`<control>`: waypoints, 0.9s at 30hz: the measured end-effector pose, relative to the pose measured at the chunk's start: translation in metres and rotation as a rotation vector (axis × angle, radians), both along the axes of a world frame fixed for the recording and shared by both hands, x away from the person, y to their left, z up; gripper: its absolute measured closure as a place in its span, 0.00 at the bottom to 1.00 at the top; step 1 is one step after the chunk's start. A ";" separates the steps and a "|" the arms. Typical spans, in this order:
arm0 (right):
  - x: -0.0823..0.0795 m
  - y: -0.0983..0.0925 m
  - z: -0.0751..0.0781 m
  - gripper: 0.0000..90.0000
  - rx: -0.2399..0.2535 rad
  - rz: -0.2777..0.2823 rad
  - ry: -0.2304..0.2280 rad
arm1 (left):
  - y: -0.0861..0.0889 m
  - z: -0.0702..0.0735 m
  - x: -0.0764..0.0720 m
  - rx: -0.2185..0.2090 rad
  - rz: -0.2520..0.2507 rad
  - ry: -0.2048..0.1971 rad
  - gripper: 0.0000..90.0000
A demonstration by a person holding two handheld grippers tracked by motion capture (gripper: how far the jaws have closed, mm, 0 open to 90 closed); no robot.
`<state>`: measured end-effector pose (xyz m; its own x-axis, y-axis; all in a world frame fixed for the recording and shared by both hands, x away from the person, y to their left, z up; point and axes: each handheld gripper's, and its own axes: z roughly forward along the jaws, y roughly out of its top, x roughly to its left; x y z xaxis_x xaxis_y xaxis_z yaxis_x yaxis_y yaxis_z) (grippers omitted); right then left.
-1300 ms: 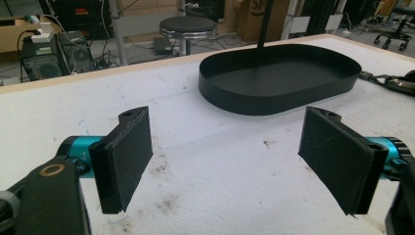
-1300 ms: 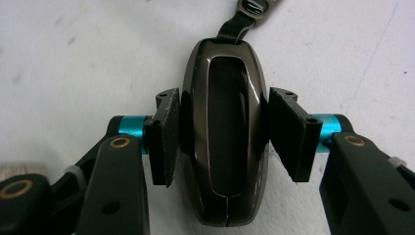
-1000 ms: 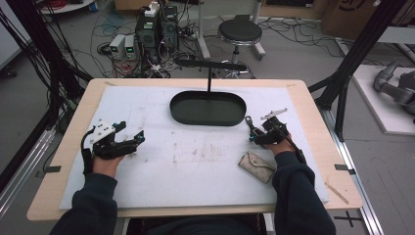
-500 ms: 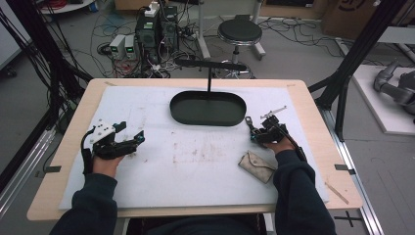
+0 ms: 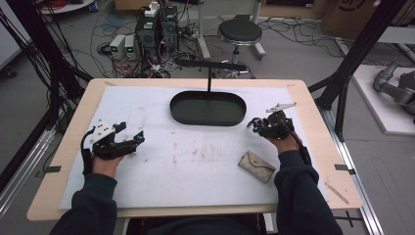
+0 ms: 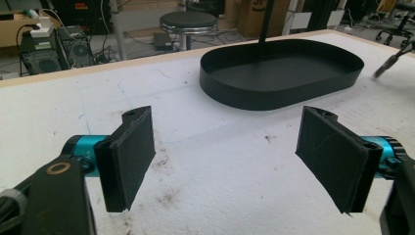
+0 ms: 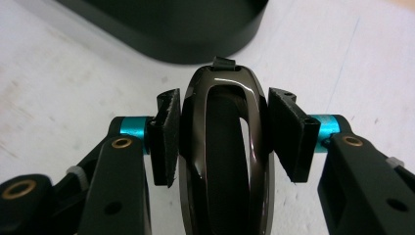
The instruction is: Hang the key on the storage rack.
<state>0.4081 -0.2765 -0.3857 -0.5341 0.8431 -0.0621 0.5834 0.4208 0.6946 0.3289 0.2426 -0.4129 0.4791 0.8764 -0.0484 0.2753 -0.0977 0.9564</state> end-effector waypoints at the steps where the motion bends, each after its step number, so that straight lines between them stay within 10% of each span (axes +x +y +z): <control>1: 0.000 0.000 0.000 0.56 0.000 0.000 0.000 | 0.000 0.000 0.000 0.000 0.000 -0.002 0.24; 14: 0.018 0.033 0.074 0.56 0.043 0.050 -0.174 | 0.001 0.000 0.000 -0.007 -0.002 -0.007 0.25; 27: 0.053 0.060 0.118 0.56 0.080 0.010 -0.245 | 0.002 0.000 0.001 -0.010 -0.006 -0.005 0.25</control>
<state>0.4612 -0.2164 -0.2681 -0.5199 0.8452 -0.1239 0.3896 0.3637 0.8461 0.3295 0.2444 -0.4131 0.4842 0.8732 -0.0546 0.2698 -0.0897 0.9587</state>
